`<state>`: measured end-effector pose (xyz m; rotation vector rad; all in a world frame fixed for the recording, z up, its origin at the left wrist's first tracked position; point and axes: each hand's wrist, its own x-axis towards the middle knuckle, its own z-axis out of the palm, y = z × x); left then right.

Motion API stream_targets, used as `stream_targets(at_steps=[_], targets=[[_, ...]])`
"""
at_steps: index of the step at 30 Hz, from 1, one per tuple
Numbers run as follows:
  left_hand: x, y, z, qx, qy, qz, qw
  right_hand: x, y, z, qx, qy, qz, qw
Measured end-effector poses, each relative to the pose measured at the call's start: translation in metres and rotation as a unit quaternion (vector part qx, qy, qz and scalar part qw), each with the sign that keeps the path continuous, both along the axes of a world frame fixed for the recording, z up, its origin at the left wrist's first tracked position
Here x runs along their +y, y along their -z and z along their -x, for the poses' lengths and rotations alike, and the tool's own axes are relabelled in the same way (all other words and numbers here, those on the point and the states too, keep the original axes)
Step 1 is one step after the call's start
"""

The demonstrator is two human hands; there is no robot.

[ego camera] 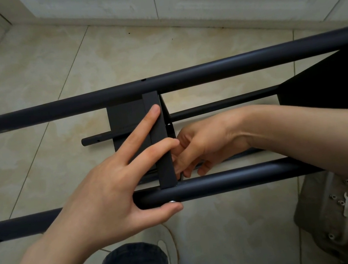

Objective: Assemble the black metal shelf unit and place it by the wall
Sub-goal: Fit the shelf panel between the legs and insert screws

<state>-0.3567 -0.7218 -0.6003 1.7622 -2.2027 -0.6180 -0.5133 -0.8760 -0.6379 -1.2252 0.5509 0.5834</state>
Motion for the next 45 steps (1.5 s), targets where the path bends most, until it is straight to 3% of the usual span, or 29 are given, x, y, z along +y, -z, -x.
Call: stream_targets(at_steps=[29, 45], targets=[[0.0004, 0.0013, -0.0008, -0.008, 0.004, -0.001, 1.000, 0.0021, 0.0012, 0.0014, 0.020, 0.010, 0.017, 1.000], [0.0001, 0.0015, -0.0012, -0.006, 0.000, 0.001, 1.000, 0.0016, 0.0062, 0.0008, -0.026, 0.026, 0.003, 0.999]])
